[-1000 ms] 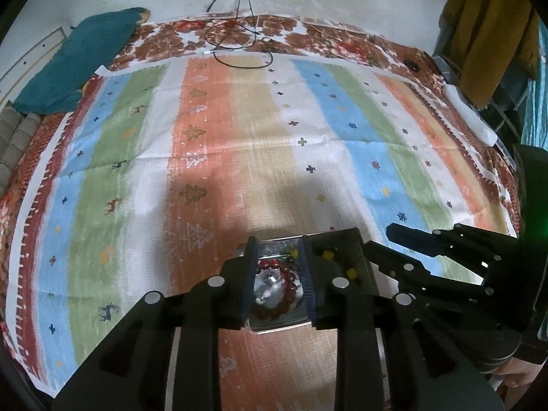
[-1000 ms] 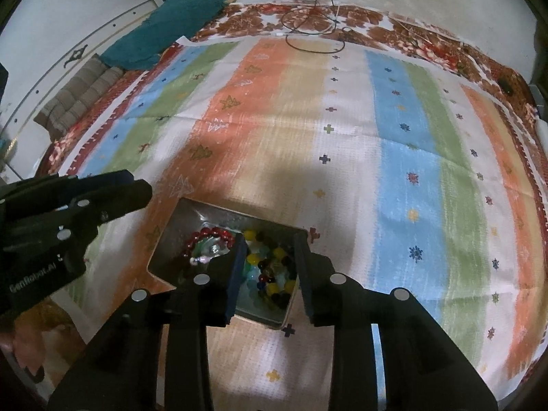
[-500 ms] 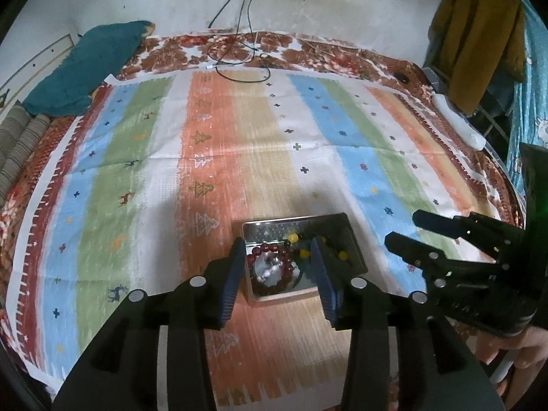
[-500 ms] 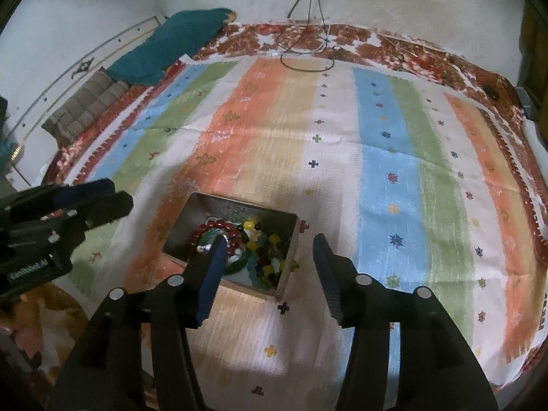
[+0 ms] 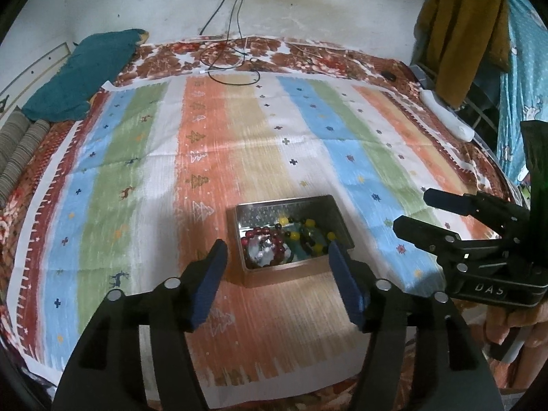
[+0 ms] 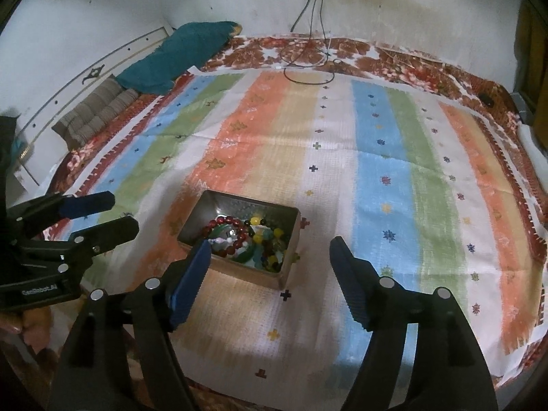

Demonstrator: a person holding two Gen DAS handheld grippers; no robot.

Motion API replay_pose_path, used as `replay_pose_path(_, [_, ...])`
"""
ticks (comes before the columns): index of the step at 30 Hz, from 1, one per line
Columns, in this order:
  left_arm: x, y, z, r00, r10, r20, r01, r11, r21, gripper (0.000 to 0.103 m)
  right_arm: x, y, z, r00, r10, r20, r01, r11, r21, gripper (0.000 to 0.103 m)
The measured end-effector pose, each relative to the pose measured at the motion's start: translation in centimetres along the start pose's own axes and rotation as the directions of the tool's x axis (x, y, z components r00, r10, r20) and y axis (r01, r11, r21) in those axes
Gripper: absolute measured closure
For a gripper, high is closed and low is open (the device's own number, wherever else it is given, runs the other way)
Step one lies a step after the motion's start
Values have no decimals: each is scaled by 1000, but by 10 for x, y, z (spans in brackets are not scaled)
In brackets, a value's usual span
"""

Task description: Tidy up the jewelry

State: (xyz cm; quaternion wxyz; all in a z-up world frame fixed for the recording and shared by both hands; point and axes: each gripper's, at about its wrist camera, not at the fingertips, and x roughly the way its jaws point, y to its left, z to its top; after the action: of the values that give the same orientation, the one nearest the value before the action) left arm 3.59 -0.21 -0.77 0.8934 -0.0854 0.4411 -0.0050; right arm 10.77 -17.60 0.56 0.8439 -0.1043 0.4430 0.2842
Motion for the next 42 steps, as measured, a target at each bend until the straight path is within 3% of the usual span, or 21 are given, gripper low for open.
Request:
replay_pose_path(6, [-8,3,-9,1000,17,14,-17,1000,-11,34,-8,1,-8,1000,-4,12,5,1000,-14,24])
replay_pose_path(13, [-16,2,-14,999,10,42,-10,1000,1,11,-17,1,-15,999,3,45,-2,1000,-16,11])
replay_pose_path(16, [-16,0,-15,999,21,47,-22,1000,14,6,-19,0,-15,998,6,57,-5,1000,-13,9])
replay_pose_path(42, [-25,-9,-15,990,66,125,-73,996,51,6,-28,-1,-18,994,25,104,-25,1000,0,6])
